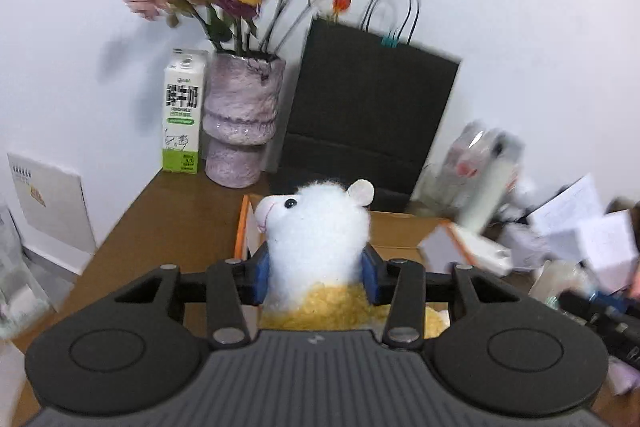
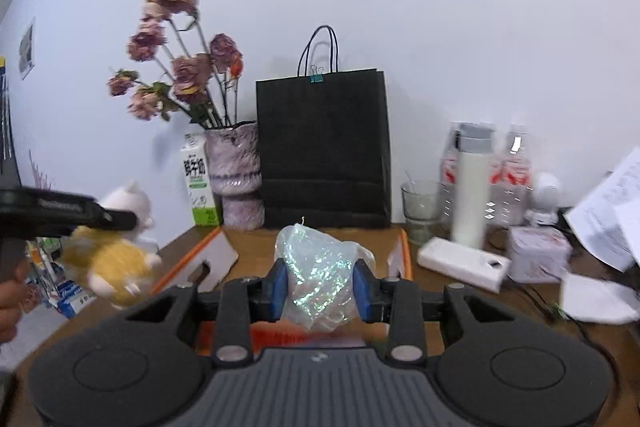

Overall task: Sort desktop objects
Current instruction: 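Carry the sheep and bag into the cardboard box and open both tools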

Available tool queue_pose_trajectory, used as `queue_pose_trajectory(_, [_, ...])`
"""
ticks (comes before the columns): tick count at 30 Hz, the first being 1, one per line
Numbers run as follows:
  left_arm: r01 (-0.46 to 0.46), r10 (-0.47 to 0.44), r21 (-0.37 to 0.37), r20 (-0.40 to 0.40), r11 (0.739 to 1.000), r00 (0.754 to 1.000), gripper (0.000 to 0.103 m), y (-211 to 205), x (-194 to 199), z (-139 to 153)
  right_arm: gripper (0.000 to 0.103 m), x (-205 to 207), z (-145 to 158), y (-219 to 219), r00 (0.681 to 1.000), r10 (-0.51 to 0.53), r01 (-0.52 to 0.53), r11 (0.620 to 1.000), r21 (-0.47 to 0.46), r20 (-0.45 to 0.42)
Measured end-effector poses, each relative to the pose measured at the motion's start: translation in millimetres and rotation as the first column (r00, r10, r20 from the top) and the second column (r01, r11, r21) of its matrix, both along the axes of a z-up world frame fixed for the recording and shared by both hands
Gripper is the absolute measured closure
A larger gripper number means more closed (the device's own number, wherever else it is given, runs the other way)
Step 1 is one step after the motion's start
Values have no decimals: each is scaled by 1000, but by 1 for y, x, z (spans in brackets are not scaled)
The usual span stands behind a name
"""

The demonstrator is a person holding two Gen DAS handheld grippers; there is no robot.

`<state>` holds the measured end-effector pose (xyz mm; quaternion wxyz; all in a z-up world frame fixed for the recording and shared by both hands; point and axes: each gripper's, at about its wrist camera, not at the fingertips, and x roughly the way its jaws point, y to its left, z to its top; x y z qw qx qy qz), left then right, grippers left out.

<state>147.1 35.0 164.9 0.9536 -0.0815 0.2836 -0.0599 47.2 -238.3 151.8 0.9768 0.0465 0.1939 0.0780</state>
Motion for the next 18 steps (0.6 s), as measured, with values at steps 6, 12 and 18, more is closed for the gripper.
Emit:
queue_pose_trajectory(6, [16,17,138,-237,990,971,59,-26,93,-67,70,137,-8,25,987,-21,9,997,-73,-161])
queue_pose_trajectory(12, [6,95,359,-264,933,960,58,-53,118,-116,70,242,-59,48,932,-79,-1,975,-221,-353])
queue_pose_trajectory(18, [38,49,391,-212,920,976,45,-59,100,-129,55,282,-104,44,883,-146,-5,948,-319,-446])
